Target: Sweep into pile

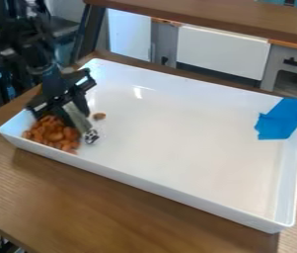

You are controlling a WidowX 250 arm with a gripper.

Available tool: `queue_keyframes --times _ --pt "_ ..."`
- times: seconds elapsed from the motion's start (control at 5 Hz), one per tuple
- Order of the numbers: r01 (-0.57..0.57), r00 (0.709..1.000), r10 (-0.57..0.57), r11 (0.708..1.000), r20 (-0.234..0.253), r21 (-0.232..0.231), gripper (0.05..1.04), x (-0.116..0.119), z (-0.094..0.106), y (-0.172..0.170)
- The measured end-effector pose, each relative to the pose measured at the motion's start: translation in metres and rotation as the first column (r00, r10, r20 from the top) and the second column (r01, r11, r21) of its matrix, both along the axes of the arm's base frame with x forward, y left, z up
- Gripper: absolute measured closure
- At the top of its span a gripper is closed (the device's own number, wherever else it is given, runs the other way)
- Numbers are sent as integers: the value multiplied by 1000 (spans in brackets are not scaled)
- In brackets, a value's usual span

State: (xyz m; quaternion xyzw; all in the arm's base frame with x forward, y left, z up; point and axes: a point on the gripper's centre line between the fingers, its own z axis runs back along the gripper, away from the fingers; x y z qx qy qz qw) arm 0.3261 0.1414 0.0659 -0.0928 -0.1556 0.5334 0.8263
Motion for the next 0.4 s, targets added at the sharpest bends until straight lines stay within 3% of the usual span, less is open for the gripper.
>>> queue_keyframes --times 0.2,0.4 --pt "-4 1000 4 1000 -5 -26 705 -8 5 -6" --pt "-13 1000 16 993 23 -118 705 15 34 -29"
